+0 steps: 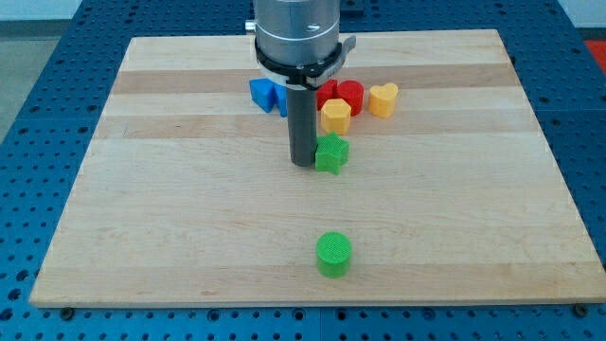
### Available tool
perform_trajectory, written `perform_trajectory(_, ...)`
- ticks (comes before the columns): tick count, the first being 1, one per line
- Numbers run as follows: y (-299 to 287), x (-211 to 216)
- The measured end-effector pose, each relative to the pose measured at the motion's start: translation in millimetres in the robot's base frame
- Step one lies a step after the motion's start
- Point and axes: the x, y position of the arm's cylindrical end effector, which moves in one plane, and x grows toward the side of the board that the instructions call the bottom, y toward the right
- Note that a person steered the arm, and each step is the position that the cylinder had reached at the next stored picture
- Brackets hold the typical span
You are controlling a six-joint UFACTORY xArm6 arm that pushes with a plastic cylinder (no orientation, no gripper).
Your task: Push the green star to the center
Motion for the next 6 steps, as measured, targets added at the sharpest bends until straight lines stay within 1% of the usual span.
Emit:
perform_trajectory(2,-0.3,0.0)
perform_trajectory(3,-19.0,3.9)
perform_trajectory(4,-31.3,41.8)
perform_trajectory(5,-22.6,71.9)
perform_trajectory(6,34.5,60.3)
